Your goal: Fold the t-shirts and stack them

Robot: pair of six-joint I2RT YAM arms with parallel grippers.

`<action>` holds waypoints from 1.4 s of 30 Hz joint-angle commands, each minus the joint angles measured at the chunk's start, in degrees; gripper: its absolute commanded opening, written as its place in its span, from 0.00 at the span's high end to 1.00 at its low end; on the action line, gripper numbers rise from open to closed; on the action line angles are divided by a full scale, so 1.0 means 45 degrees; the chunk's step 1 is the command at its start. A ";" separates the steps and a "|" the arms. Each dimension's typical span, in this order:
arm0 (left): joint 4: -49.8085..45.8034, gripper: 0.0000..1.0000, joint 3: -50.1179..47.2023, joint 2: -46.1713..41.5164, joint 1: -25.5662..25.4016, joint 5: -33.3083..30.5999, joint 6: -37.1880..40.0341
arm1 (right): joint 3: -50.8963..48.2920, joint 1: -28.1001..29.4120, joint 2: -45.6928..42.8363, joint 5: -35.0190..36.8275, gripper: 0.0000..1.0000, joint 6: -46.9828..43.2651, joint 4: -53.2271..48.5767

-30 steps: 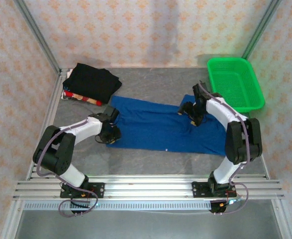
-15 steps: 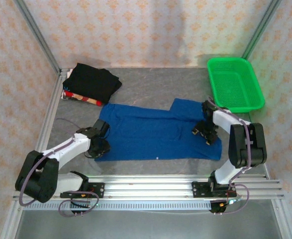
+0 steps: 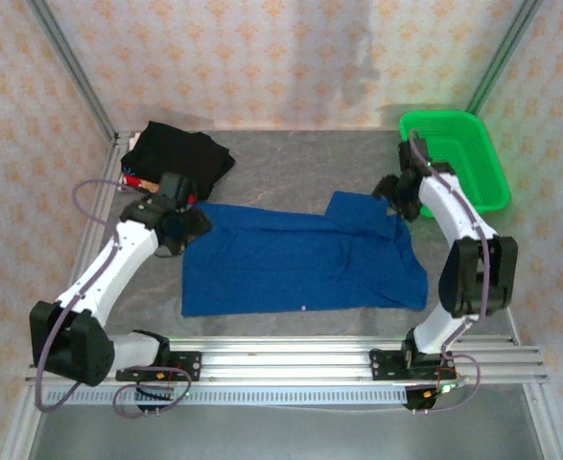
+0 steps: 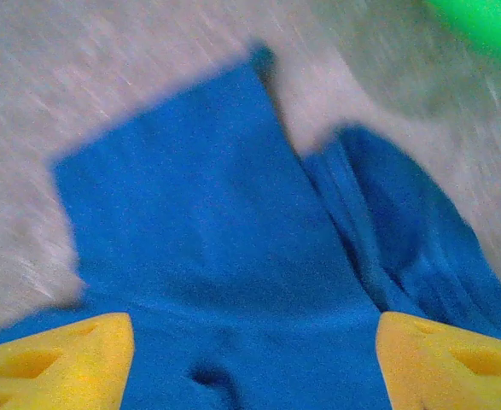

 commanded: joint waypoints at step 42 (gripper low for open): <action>0.4672 0.45 0.3082 0.7677 0.2807 0.1607 0.4981 | 0.6144 -0.0475 0.7536 0.1572 0.99 -0.1664 -0.1062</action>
